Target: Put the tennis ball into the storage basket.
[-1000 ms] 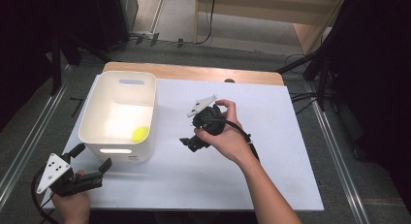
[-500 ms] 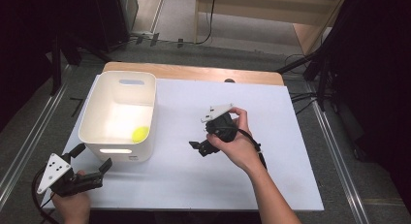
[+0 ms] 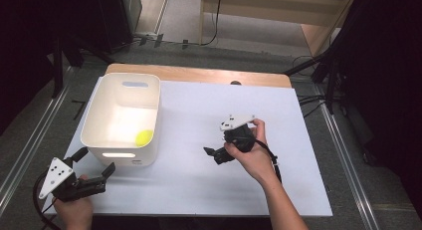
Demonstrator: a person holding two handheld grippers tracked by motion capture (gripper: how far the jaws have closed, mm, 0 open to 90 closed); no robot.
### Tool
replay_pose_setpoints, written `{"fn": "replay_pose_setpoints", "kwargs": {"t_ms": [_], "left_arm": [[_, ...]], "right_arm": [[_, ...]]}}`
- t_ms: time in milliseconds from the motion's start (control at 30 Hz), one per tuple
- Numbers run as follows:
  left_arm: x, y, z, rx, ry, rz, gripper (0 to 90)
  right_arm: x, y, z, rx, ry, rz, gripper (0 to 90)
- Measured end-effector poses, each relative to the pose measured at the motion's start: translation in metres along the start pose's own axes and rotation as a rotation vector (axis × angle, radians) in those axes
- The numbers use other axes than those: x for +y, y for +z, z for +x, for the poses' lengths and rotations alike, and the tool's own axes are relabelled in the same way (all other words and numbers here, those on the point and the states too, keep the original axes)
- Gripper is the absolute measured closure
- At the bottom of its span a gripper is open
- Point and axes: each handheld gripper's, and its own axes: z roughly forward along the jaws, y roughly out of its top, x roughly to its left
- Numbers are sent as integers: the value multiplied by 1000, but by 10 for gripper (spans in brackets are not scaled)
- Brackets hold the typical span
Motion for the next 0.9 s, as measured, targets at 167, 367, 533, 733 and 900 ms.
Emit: {"fn": "replay_pose_setpoints", "kwargs": {"t_ms": [167, 367, 533, 733, 900], "left_arm": [[0, 0, 0, 0, 0, 0, 0], [0, 0, 0, -1, 1, 0, 0], [0, 0, -1, -2, 2, 1, 0], [0, 0, -1, -3, 4, 3, 0], [0, 0, -1, -1, 9, 6, 0]], "right_arm": [[-10, -5, -4, -15, 2, -25, 4], [-21, -12, -6, -28, 16, -61, 4], [-31, -15, -9, -41, 32, -81, 4], [-42, -21, -12, -56, 48, -104, 4], [-50, -27, -15, -73, 60, -130, 4]]}}
